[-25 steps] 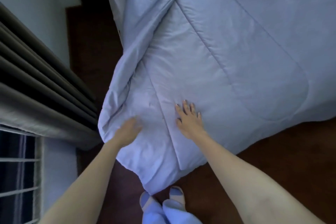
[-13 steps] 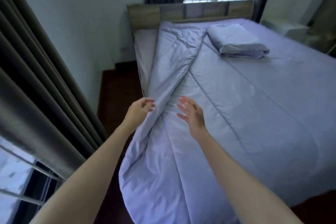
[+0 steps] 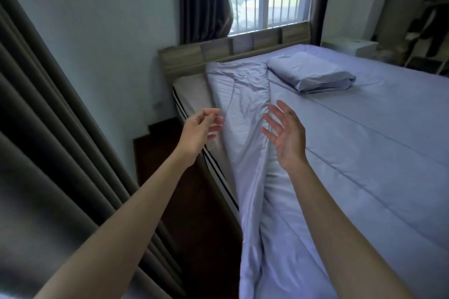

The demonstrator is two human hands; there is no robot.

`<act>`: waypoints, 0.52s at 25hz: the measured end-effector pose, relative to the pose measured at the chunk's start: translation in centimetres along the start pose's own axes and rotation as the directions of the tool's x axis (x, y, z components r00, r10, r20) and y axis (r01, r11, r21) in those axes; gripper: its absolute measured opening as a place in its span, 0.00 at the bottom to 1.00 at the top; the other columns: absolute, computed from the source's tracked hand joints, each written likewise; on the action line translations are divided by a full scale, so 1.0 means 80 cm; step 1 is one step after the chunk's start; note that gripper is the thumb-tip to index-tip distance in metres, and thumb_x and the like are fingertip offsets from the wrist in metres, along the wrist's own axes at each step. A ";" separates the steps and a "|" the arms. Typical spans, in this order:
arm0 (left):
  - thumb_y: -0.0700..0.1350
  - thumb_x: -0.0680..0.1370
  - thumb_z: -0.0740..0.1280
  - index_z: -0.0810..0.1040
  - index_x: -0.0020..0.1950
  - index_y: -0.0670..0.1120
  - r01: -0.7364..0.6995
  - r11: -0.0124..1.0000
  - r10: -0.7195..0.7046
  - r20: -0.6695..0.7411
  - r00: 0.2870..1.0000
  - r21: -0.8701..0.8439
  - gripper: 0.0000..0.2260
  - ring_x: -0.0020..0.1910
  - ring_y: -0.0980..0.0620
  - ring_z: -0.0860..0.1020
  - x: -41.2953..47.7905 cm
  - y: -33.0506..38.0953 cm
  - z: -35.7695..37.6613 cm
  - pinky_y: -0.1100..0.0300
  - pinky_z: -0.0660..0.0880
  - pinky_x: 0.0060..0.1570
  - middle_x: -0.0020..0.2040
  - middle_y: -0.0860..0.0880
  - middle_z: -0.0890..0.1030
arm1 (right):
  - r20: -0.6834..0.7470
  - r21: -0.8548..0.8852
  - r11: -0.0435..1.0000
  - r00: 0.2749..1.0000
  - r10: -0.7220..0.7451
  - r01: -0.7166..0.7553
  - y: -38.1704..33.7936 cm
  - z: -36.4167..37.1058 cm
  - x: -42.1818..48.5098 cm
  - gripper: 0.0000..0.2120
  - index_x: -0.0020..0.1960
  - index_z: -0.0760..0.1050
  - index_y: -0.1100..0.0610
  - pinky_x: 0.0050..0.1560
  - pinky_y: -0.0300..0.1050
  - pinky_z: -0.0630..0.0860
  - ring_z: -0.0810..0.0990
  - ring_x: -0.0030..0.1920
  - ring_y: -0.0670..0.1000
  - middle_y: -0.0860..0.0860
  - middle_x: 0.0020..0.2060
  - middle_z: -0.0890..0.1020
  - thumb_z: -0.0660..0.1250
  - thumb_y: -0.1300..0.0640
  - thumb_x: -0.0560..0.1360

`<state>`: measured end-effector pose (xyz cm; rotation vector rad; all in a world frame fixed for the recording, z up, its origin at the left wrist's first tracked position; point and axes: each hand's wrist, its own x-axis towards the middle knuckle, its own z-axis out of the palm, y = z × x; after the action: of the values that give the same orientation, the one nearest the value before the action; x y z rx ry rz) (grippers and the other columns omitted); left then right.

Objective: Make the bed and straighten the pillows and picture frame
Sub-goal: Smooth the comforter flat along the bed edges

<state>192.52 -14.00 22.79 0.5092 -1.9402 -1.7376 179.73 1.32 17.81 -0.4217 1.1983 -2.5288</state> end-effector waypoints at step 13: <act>0.42 0.82 0.57 0.78 0.49 0.52 0.129 0.981 -0.095 0.222 0.970 -0.145 0.11 0.43 0.55 0.80 0.211 -0.078 0.002 0.61 0.74 0.42 0.44 0.53 0.82 | -0.152 -0.273 0.961 0.984 -0.090 0.046 0.071 -0.012 0.141 0.14 0.59 0.78 0.49 0.51 0.52 0.81 0.84 0.54 0.54 0.48 0.53 0.85 0.64 0.49 0.75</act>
<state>178.42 -24.25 18.39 0.3951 -1.9255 -2.0752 169.99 -5.89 14.21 -0.3267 1.6260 -2.5051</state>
